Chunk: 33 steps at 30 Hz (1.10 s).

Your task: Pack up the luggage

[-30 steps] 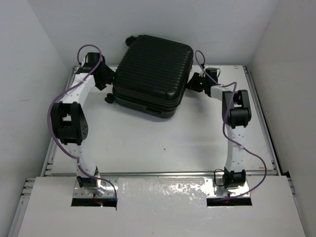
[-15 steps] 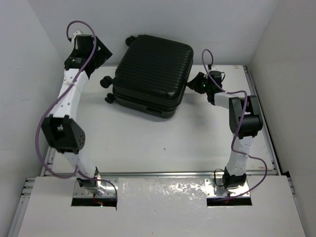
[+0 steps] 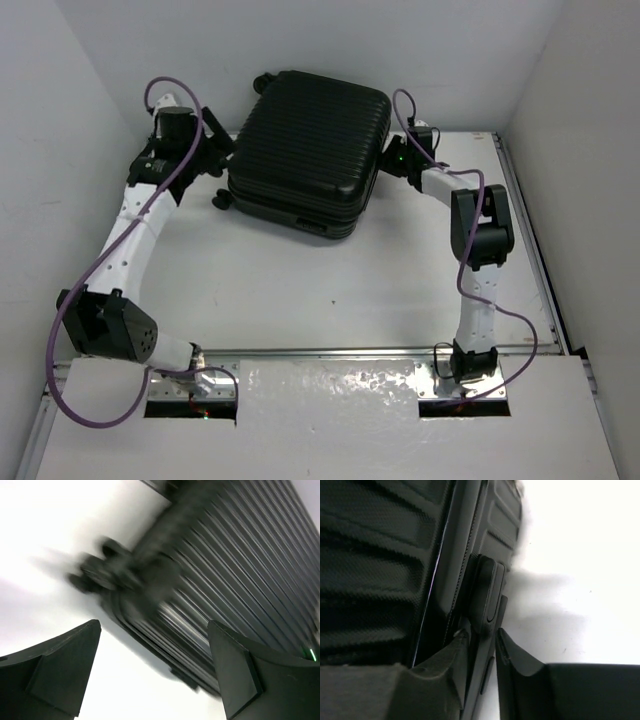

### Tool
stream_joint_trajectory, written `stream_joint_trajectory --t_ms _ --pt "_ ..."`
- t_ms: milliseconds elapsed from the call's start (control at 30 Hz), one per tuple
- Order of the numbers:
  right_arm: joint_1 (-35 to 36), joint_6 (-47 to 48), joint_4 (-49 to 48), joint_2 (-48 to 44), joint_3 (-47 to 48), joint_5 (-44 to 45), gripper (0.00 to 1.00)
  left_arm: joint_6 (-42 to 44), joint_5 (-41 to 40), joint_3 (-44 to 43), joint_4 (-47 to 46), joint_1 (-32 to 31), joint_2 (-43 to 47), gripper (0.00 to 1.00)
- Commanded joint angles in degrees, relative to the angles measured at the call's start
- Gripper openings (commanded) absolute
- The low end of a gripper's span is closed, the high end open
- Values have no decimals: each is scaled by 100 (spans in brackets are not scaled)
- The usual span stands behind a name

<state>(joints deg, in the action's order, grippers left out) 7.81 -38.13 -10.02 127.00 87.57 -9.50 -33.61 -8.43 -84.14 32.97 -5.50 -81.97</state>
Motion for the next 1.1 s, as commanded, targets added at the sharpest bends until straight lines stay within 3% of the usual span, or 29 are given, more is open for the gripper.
stream_joint_trajectory --t_ms 0,67,167,267,500,633,667,733,800,833,867,933,967,1067 --pt "343 61 807 421 506 238 25 100 295 72 -299 -495 436 86" --pt "483 25 957 492 524 343 20 30 281 388 -265 -618 638 86" --pt "712 -141 906 326 218 904 0 -146 105 1117 -387 -698 1077 86" --pt "835 -544 713 255 -334 888 0 -234 78 1907 -441 -707 1447 86" --pt "1774 -1117 -499 -1053 -2705 1758 0 20 -746 2296 121 -698 2009 88" --pt "3169 -1679 -1456 -1502 -3736 1934 0 -23 -1134 2227 454 -672 2326 92" --pt "3426 -1941 -2077 -1607 -4052 2056 0 -15 -1292 2096 552 -663 2326 93" --pt "4138 -2110 -2545 -1643 -4090 2127 0 20 -1555 1981 823 -654 2318 94" --pt "4490 -2067 -3065 -1696 -4055 1751 9 -137 -2240 1753 1122 -619 2257 100" --pt "4544 -2032 -3111 -1792 -4055 1715 20 -190 -2434 1708 1350 -550 2247 100" --pt "4562 -1980 -2981 -1949 -4177 1749 44 -242 -2723 1664 1413 -488 2221 100" --pt "4562 -1822 -2735 -2660 -4667 2090 55 -234 -2752 1673 1458 -156 2177 100" --pt "4554 -1725 -2629 -2959 -4844 2327 73 -243 -2691 1673 1449 12 2081 100" --pt "4545 -1093 -1822 -3953 -5057 3005 94 -147 -2305 1541 1326 531 1757 100"
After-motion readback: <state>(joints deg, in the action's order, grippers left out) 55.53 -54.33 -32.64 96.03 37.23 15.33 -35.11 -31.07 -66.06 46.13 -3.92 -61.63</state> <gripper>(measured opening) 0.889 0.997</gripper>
